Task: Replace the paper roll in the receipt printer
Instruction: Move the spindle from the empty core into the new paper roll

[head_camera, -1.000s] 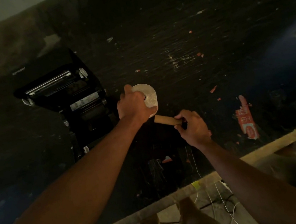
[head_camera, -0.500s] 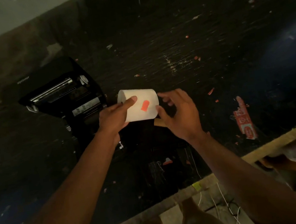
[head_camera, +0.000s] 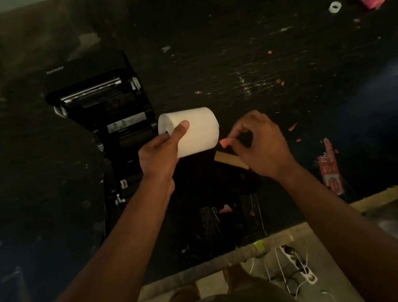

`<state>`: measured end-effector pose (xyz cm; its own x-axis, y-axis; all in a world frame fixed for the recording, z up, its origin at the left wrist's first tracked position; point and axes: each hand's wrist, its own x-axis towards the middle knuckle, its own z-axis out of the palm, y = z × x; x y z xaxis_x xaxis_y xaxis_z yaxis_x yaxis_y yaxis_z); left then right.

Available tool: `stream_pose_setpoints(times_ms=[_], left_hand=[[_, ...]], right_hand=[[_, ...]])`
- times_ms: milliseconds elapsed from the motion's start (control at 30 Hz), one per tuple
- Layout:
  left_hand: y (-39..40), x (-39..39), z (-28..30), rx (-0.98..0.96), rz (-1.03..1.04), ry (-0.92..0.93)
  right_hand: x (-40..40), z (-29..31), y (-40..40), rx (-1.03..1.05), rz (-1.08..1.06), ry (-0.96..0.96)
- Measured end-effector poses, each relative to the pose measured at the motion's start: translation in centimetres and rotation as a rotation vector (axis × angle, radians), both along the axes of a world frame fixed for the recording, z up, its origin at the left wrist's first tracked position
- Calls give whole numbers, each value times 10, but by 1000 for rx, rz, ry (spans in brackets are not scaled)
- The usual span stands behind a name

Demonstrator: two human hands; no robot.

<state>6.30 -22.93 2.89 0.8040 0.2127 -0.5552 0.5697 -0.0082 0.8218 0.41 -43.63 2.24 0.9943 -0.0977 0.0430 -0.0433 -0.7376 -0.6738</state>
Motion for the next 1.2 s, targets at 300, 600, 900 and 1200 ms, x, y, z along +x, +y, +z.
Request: stream_pose_setpoints(times_ms=[300, 600, 900, 1200], left_hand=[[47, -17, 27, -194, 0, 31], [76, -44, 20, -359, 49, 99], [94, -62, 7, -442, 80, 142], [113, -78, -6, -536, 94, 140]], right_hand=[[22, -69, 0, -201, 64, 562], [48, -78, -3, -155, 60, 607], [18, -77, 36, -345, 424, 199], [-26, -89, 45, -451, 495, 397]])
